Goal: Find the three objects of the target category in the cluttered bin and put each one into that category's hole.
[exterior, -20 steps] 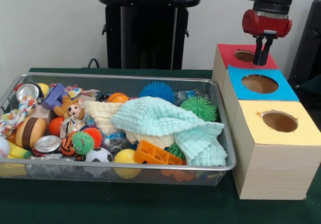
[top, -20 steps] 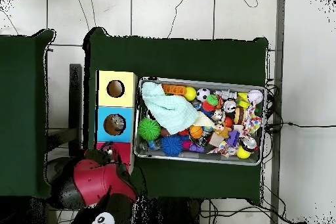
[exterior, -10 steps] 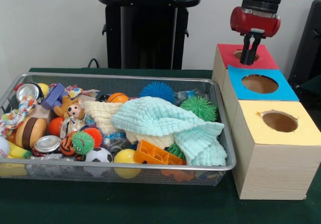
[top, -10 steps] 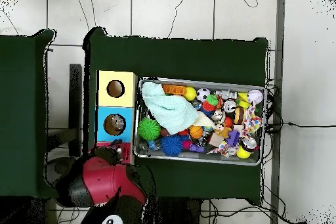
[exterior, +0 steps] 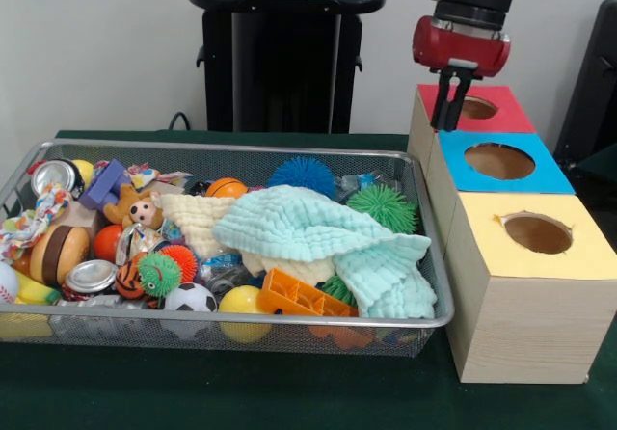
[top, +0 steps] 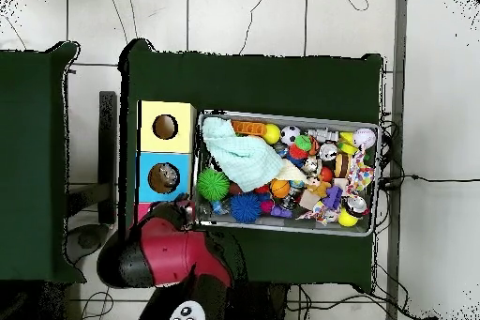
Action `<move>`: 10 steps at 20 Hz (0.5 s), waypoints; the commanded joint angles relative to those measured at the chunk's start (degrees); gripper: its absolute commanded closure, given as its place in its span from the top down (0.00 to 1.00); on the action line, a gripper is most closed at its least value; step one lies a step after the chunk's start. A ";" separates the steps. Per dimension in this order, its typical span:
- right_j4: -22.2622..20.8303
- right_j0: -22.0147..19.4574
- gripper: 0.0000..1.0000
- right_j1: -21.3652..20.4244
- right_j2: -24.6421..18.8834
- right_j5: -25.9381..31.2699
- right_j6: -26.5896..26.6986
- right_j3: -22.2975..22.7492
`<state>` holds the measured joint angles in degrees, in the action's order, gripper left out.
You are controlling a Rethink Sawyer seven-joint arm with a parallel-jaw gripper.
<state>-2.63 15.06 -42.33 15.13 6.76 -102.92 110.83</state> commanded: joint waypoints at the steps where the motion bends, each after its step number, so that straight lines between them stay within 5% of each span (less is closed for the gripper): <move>1: 1.62 -6.79 0.00 2.95 -5.66 -11.22 -15.17 5.94; 10: 0.28 -15.54 0.00 9.13 -11.07 -21.04 -15.90 7.92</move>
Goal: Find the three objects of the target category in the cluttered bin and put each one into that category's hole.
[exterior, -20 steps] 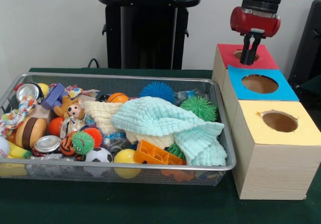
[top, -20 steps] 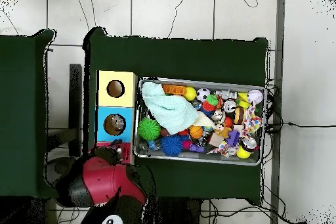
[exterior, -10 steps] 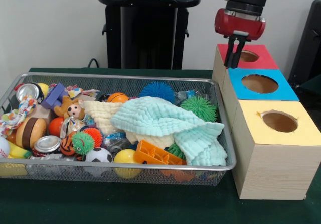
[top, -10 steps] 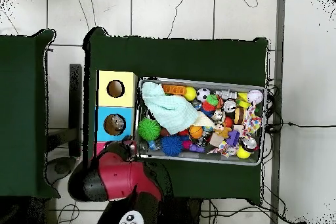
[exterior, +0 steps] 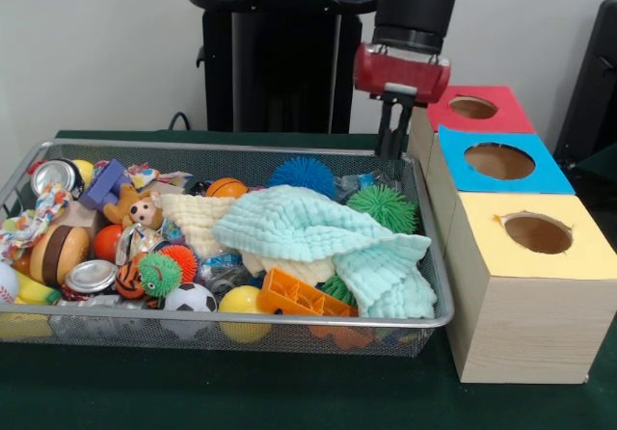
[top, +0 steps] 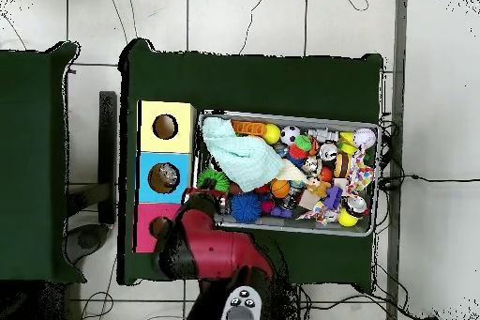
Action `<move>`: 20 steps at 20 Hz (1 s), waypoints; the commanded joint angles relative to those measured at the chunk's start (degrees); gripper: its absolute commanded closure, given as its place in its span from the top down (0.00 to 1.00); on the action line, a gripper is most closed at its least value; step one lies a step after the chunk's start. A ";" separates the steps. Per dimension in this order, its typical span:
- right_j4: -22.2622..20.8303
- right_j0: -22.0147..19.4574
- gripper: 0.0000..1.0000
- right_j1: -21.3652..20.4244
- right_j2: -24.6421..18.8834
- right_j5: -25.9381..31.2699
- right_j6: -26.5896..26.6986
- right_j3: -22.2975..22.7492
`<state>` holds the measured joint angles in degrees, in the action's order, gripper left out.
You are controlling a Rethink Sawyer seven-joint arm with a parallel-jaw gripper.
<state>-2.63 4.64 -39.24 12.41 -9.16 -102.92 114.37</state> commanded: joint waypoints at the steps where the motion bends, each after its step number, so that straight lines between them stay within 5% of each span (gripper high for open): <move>1: 0.44 -5.75 0.00 6.72 -8.96 -5.99 -16.06 4.46; 6: 0.01 -8.84 0.00 9.23 -11.52 -8.64 -15.67 4.36; 20: 3.35 -6.17 0.00 5.49 -11.55 -7.20 -15.28 7.00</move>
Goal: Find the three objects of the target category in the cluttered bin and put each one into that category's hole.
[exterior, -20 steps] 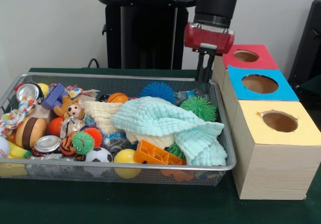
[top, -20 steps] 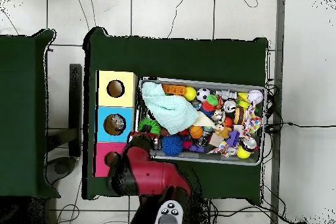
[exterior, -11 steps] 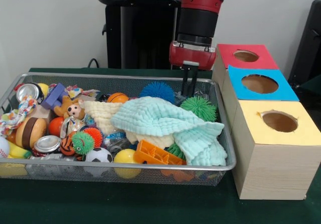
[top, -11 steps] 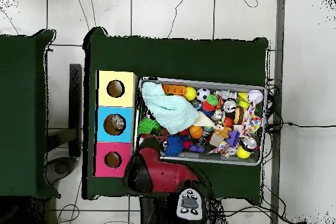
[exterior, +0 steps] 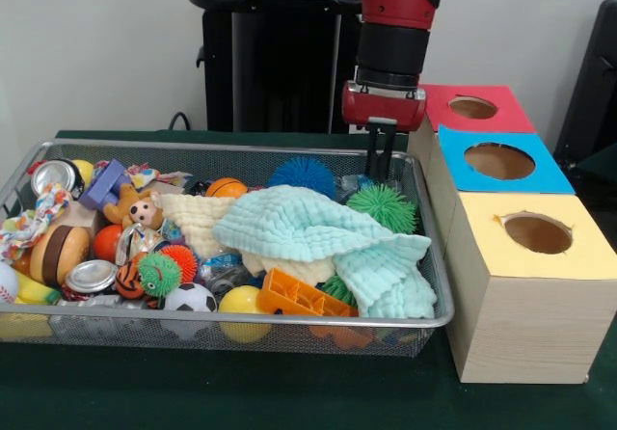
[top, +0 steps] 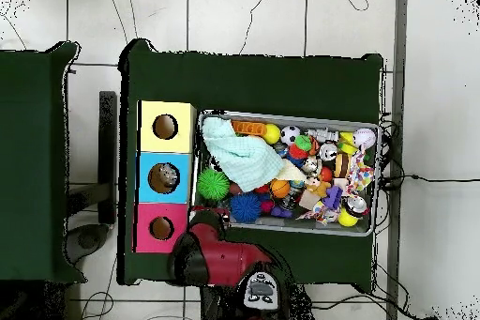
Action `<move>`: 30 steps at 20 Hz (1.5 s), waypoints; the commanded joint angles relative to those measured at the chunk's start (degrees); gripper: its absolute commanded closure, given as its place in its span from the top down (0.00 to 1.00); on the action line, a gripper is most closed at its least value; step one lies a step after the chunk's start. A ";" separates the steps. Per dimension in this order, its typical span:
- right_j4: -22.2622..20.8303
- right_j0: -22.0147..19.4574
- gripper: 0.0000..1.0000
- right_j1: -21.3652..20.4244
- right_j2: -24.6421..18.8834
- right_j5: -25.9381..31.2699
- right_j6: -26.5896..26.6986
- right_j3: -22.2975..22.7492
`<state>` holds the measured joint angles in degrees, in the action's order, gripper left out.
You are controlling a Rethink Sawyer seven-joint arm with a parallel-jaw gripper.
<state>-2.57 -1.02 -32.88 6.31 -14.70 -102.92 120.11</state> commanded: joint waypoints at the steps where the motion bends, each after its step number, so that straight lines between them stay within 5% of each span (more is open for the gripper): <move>1: 3.14 -0.85 0.00 -0.91 -5.79 -1.07 -14.91 1.04; 19: -0.09 -15.05 0.00 -12.85 -14.16 14.41 -7.29 2.40; 30: -1.12 -18.30 0.00 -10.02 -15.74 12.55 -7.14 1.11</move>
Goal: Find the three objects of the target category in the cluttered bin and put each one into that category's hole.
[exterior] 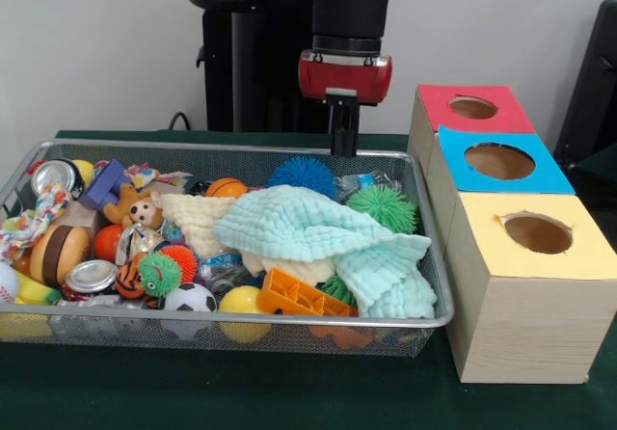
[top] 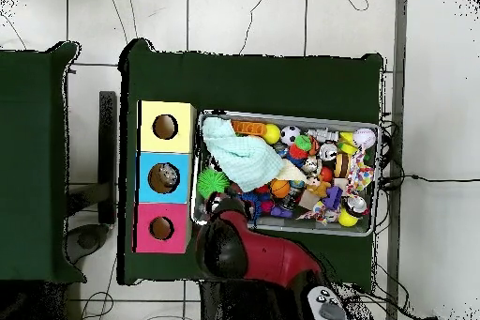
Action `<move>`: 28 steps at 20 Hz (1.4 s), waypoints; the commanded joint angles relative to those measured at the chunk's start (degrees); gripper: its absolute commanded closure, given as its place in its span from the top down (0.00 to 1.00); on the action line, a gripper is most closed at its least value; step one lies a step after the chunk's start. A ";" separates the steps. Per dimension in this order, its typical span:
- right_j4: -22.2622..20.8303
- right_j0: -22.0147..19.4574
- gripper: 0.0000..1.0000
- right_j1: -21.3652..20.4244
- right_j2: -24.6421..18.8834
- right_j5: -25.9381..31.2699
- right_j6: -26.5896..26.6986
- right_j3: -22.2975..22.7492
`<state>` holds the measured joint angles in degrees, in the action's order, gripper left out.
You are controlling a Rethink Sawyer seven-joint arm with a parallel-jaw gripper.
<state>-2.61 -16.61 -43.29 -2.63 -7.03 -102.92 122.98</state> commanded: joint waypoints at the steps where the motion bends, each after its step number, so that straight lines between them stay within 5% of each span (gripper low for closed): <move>1: -0.98 -3.39 0.00 0.38 -7.44 5.24 -7.24 -1.54; 8: 1.92 -6.47 0.00 2.74 -10.64 7.17 -9.41 -1.19; 19: 4.28 -7.47 0.00 5.28 -10.44 12.84 -7.19 -7.44; 28: -1.58 -7.32 0.00 4.36 -8.03 16.21 -0.21 -14.79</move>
<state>-2.33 -22.80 -39.78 -8.18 3.41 -102.92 118.83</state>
